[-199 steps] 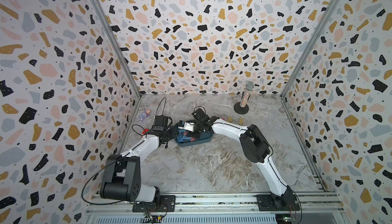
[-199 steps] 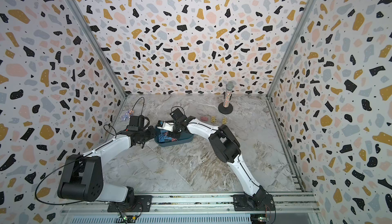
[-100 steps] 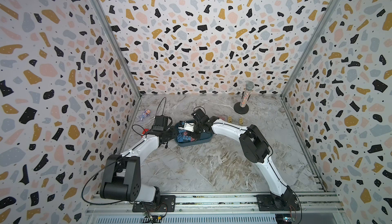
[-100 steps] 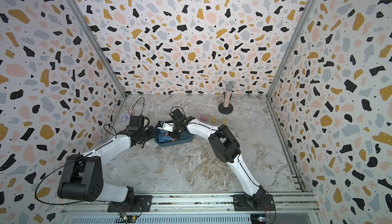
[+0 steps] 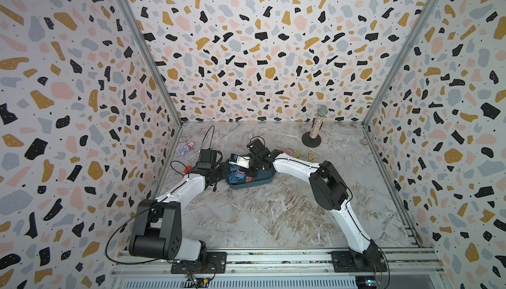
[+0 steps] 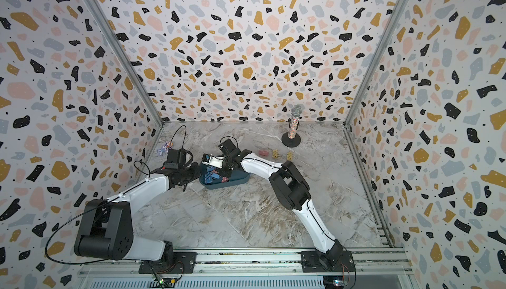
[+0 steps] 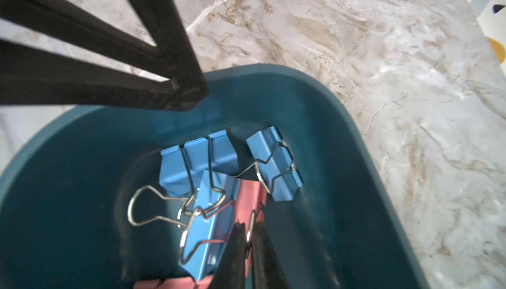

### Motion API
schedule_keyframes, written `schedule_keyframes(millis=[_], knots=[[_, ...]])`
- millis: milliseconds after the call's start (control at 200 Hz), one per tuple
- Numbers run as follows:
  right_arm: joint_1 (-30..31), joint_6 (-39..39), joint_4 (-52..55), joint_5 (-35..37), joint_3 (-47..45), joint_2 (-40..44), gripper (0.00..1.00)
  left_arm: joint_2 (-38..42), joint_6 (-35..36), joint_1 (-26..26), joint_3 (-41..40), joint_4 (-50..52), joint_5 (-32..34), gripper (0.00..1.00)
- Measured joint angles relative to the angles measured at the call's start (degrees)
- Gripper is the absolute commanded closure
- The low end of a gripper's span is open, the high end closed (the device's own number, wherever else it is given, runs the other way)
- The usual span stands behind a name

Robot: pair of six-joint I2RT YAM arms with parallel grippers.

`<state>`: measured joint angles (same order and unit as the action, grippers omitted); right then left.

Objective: Take out the binder clips from the storage box
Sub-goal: Move the binder clip to the storage box.

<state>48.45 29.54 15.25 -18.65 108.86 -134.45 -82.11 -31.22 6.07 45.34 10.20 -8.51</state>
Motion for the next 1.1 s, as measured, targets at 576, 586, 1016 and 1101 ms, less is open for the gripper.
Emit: schedule_keyframes(millis=[576,586,1016,1101], knots=[[-0.6,1.4,-2.5,4.8,-4.1,2.6,0.99,0.0,0.0,0.0,0.0,0.0,0.0,0.73],[-0.7,1.4,-2.5,4.8,-4.3,2.8,0.99,0.0,0.0,0.0,0.0,0.0,0.0,0.73],[-2.6,1.6,-3.3,5.2,-6.8,5.2,0.99,0.0,-0.1,0.0,-0.7,0.0,0.0,0.73],[-2.6,1.6,-3.5,5.2,-7.2,5.2,0.98,0.0,-0.1,0.0,-0.7,0.0,0.0,0.73]])
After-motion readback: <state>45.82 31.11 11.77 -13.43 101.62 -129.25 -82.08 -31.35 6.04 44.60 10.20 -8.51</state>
